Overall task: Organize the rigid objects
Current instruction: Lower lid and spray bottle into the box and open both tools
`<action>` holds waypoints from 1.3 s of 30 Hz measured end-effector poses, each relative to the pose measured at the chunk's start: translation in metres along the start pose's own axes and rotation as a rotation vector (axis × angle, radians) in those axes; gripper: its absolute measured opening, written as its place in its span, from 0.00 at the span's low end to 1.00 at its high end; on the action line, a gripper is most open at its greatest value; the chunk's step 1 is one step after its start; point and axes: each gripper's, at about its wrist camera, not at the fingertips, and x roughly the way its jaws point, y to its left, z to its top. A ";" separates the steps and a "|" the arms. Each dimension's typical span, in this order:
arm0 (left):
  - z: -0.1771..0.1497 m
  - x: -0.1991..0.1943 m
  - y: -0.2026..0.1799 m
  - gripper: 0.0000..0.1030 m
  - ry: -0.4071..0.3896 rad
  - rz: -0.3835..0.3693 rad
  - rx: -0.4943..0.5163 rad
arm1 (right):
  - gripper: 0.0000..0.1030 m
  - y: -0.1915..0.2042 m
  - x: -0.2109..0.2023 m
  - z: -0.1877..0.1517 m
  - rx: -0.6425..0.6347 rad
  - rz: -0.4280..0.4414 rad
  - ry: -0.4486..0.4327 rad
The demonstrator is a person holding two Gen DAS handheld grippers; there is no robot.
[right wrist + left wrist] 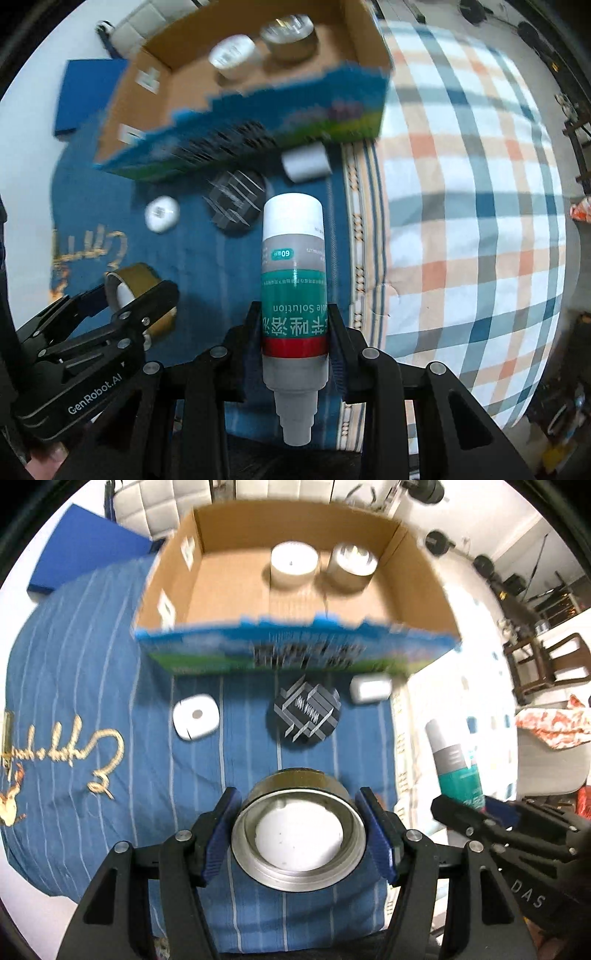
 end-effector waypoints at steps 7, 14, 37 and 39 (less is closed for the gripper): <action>0.030 -0.067 0.018 0.60 -0.114 -0.025 0.006 | 0.33 0.013 -0.061 0.017 -0.037 0.073 -0.096; 0.080 -0.076 0.031 0.60 -0.165 -0.036 -0.002 | 0.33 0.030 -0.085 0.052 -0.059 0.103 -0.156; 0.236 0.057 0.082 0.60 0.041 0.059 -0.065 | 0.34 -0.010 0.018 0.241 0.049 -0.182 -0.120; 0.239 0.072 0.084 0.60 0.069 0.069 -0.067 | 0.34 -0.010 0.034 0.251 0.044 -0.210 -0.104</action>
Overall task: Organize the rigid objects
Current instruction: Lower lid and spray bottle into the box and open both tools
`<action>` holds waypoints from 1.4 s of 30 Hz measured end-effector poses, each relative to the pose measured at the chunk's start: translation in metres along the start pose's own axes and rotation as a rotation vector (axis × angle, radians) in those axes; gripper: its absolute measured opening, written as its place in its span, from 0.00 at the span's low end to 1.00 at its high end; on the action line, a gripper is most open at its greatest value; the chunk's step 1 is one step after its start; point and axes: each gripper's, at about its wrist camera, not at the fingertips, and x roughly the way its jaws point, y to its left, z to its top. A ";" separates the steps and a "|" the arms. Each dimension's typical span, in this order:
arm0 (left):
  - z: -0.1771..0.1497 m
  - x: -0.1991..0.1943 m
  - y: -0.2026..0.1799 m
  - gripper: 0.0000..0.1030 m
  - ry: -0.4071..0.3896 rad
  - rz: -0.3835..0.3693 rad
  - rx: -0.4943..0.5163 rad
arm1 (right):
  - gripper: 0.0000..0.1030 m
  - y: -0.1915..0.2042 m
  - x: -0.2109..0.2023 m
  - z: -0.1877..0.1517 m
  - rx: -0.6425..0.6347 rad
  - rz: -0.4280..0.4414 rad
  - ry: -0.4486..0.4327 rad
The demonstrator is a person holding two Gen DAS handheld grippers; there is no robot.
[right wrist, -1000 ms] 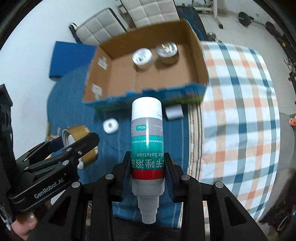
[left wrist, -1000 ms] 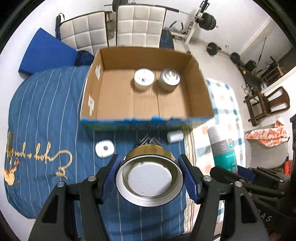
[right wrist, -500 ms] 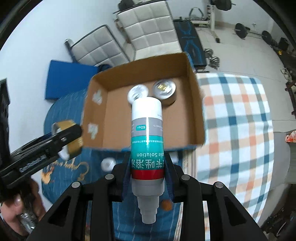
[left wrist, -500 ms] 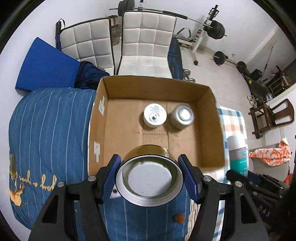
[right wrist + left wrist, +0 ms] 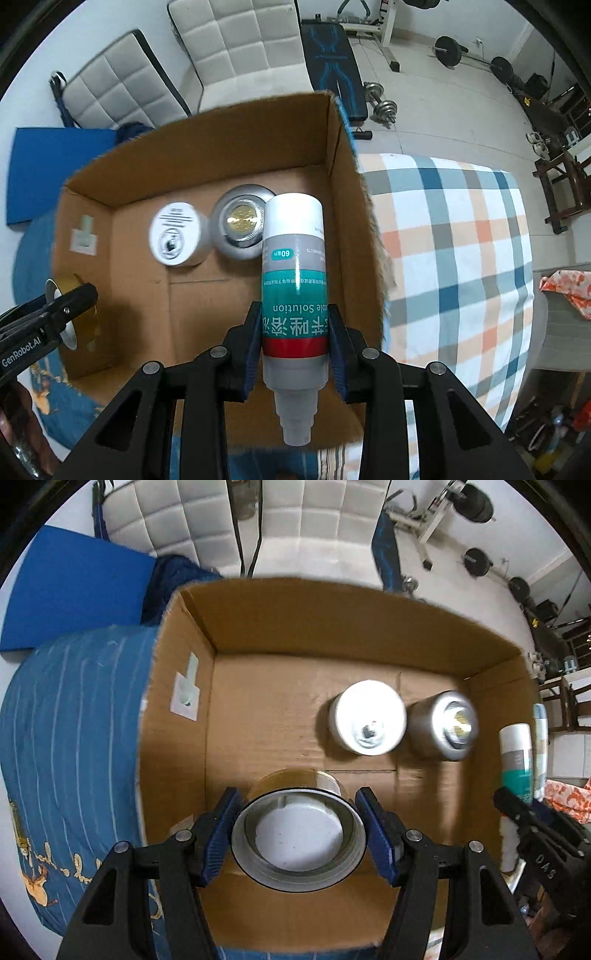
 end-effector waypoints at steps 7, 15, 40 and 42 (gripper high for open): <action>0.014 0.036 0.003 0.60 0.050 0.031 0.000 | 0.34 0.014 0.034 0.025 -0.044 -0.111 0.013; 0.036 0.056 0.004 0.60 0.079 0.040 0.007 | 0.34 0.020 0.063 0.045 -0.061 -0.201 0.046; 0.044 0.026 -0.004 0.85 0.053 -0.024 -0.036 | 0.65 0.020 0.040 0.054 -0.053 -0.103 0.094; 0.039 0.017 -0.005 0.91 0.034 -0.020 -0.028 | 0.70 0.024 0.034 0.049 -0.065 -0.110 0.079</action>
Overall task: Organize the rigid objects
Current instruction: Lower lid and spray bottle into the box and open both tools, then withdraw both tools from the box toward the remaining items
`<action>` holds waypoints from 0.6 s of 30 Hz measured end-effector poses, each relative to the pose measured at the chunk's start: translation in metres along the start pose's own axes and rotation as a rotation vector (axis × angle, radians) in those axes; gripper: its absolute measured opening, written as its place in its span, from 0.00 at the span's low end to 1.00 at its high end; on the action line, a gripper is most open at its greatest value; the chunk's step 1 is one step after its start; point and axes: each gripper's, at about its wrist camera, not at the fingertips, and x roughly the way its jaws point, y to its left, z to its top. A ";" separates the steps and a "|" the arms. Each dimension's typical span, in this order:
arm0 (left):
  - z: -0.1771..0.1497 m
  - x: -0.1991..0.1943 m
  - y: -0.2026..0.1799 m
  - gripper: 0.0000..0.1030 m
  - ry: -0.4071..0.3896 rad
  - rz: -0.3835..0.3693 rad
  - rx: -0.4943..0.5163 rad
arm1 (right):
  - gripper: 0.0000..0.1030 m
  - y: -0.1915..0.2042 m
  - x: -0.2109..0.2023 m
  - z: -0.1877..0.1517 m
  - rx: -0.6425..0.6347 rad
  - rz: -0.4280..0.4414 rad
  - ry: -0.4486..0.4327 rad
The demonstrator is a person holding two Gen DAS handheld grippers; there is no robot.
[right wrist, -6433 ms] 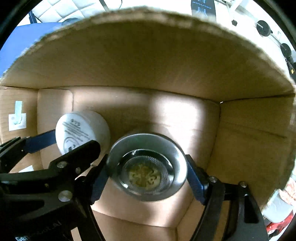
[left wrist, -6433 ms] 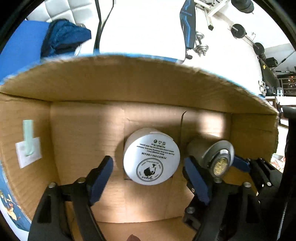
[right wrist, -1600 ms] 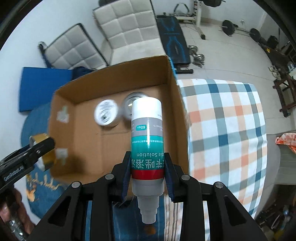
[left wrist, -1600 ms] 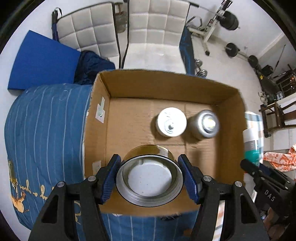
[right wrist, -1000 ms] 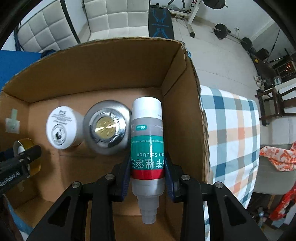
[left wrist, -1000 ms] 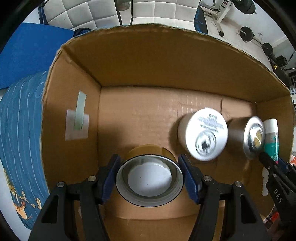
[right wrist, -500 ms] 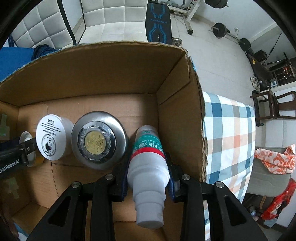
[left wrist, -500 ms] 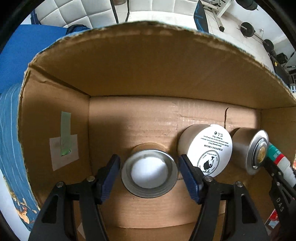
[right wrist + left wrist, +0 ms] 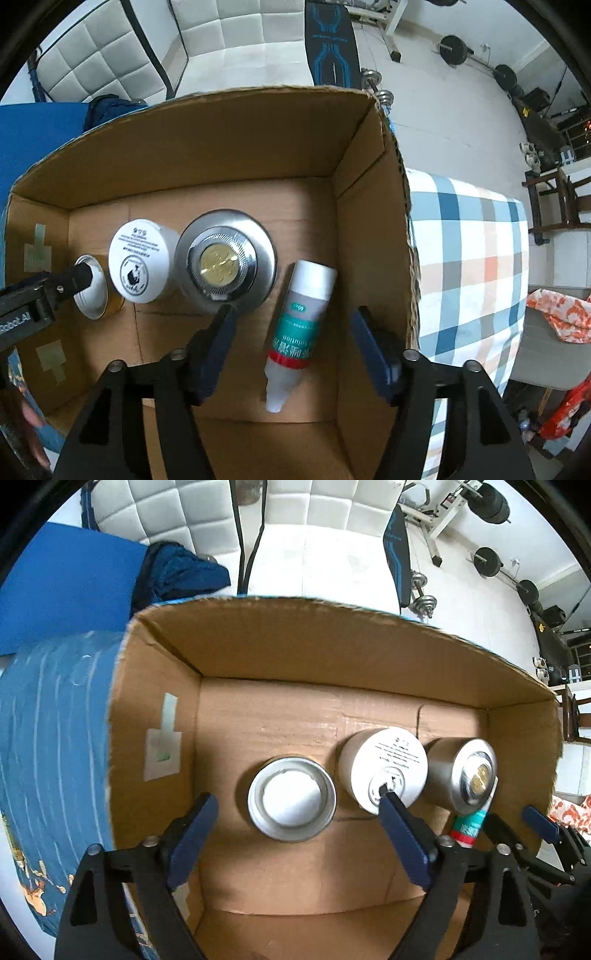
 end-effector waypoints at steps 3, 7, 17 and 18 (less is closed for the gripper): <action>-0.013 -0.016 0.000 0.97 -0.043 -0.001 0.008 | 0.75 0.003 -0.007 -0.008 -0.008 0.012 -0.008; -0.032 -0.038 0.003 1.00 -0.097 -0.012 0.011 | 0.82 0.006 -0.017 -0.023 -0.009 0.037 -0.015; -0.083 -0.078 0.004 1.00 -0.259 0.050 0.028 | 1.00 0.019 -0.049 -0.072 -0.028 0.076 -0.069; -0.088 -0.081 0.006 1.00 -0.267 0.050 0.027 | 1.00 0.019 -0.054 -0.078 -0.030 0.079 -0.077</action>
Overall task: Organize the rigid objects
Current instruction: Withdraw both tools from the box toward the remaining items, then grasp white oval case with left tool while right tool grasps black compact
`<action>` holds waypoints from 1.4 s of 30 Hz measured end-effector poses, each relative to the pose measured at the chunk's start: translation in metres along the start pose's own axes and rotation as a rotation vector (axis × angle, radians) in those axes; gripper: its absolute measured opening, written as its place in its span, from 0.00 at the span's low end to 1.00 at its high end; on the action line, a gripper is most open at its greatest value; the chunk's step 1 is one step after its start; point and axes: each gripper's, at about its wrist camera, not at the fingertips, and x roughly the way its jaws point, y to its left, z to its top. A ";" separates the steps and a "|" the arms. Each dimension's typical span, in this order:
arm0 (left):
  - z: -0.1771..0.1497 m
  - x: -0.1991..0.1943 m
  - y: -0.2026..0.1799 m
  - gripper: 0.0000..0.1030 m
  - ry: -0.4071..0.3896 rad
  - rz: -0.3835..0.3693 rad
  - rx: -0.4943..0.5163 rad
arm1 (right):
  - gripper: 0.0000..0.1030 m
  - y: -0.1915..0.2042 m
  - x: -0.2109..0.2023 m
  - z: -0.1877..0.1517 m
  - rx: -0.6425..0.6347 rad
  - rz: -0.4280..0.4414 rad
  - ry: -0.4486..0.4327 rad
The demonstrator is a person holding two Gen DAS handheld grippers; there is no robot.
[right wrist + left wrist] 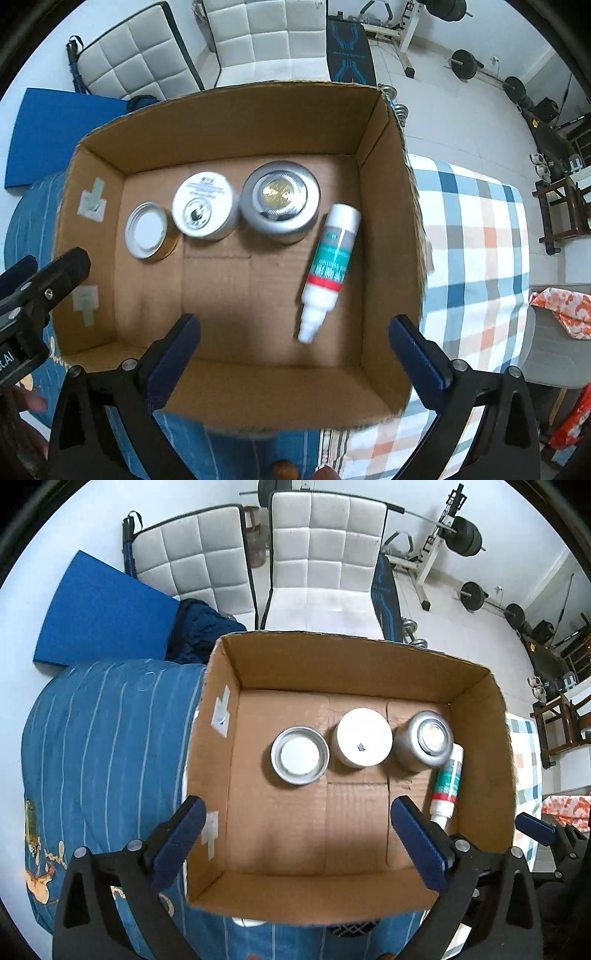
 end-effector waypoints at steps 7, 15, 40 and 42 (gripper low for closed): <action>-0.029 -0.038 0.003 1.00 -0.093 0.002 -0.021 | 1.00 0.000 -0.028 -0.036 -0.010 0.030 -0.057; -0.066 -0.077 0.001 1.00 -0.161 -0.015 -0.030 | 1.00 0.002 -0.068 -0.080 -0.026 0.035 -0.153; -0.139 0.018 0.068 1.00 0.096 0.111 -0.194 | 1.00 0.028 0.047 -0.137 -0.017 0.148 0.124; -0.144 0.034 0.074 1.00 0.140 0.102 -0.213 | 1.00 0.036 0.066 -0.136 -0.018 0.141 0.153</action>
